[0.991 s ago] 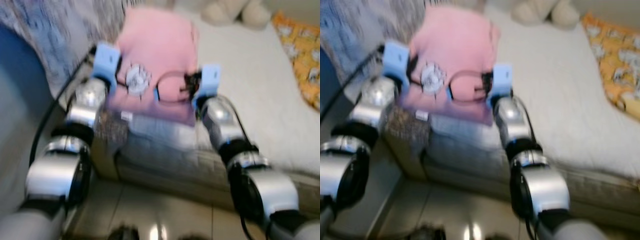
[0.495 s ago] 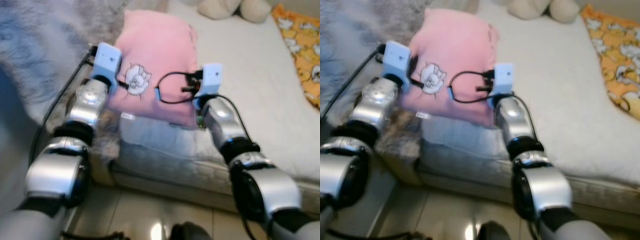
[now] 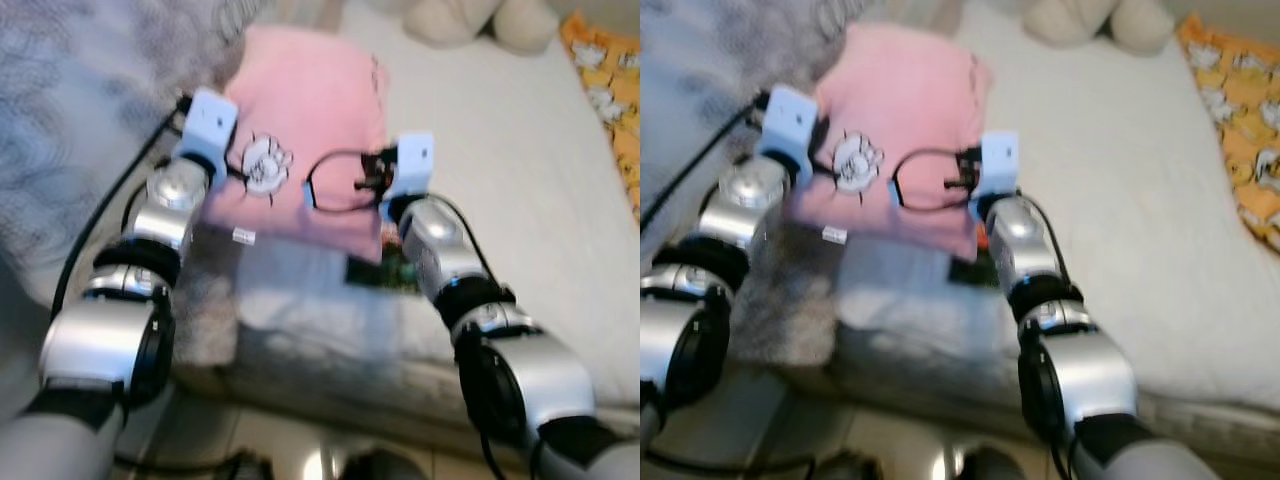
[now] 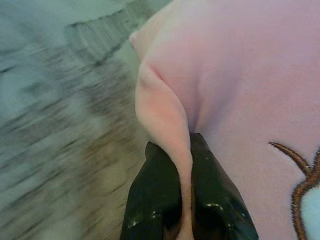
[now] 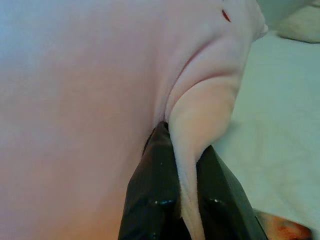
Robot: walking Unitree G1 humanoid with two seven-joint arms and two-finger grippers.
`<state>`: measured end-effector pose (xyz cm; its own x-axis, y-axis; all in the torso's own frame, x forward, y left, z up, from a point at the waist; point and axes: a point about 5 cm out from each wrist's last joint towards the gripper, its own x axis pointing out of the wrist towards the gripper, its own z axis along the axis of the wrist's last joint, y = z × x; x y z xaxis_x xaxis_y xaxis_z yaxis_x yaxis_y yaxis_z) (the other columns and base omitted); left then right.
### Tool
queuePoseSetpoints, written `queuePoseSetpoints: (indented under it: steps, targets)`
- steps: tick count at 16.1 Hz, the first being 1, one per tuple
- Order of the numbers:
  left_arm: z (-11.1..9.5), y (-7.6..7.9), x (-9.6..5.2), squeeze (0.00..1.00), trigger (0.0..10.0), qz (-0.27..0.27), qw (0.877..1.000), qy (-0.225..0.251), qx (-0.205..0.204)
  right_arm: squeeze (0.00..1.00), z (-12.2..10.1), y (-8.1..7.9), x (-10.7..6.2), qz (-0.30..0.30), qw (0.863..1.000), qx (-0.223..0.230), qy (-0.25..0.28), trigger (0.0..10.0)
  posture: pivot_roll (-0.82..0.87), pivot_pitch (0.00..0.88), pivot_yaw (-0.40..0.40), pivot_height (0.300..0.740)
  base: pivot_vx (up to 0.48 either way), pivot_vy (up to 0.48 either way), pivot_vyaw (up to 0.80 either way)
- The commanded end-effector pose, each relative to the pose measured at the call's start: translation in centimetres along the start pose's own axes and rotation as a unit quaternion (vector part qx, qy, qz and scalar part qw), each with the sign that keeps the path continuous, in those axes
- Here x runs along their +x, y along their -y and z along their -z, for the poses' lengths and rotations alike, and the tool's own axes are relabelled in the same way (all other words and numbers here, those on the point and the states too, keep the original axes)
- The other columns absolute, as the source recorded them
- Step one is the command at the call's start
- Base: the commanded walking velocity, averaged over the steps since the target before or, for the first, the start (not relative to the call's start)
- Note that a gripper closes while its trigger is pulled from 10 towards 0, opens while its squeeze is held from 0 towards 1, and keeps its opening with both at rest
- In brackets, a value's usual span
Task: Clean up the room
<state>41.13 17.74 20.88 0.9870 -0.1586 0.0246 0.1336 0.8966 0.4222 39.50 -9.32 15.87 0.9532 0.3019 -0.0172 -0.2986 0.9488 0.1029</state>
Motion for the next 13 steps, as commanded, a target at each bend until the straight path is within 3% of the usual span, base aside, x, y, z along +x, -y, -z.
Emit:
queuePoseSetpoints:
  steps: [1, 4, 8, 10, 13]
  targets:
    - [-1.8, -1.0, 0.4, 0.0, 10.0, -0.01, 1.0, 0.02, 0.018, 0.0, -0.2, 1.4, -0.3, 0.025, 1.0, 0.007, 0.001, 10.0, -0.05, 0.084, -0.047, 0.74, 0.465, 0.0, 0.0]
    - [-2.2, -1.3, 0.6, 0.0, 10.0, -0.012, 0.999, 0.021, 0.034, 0.0, 0.4, 1.0, -0.3, 0.019, 1.0, 0.012, -0.007, 10.0, -0.06, 0.102, -0.045, 0.74, 0.469, 0.0, 0.0]
    - [-1.7, -1.7, 0.5, 0.0, 10.0, -0.019, 0.999, -0.002, 0.047, 0.0, 1.5, 0.4, -0.3, 0.009, 0.995, 0.091, -0.028, 10.0, -0.07, 0.154, -0.044, 0.74, 0.462, 0.0, 0.0]
    - [-0.1, -2.6, 0.1, 0.0, 10.0, -0.06, 0.993, -0.056, 0.087, 0.0, 4.3, -1.8, -0.7, -0.035, 0.981, 0.159, -0.108, 10.0, -0.03, 0.187, -0.062, 0.74, 0.229, 0.0, 0.0]
    - [1.9, -3.2, -0.7, 0.0, 10.0, -0.079, 0.989, -0.089, 0.094, 0.0, 6.5, -4.2, -1.3, -0.054, 0.967, 0.192, -0.157, 10.0, -0.01, 0.22, -0.082, 0.74, 0.0, 0.0, 0.0]
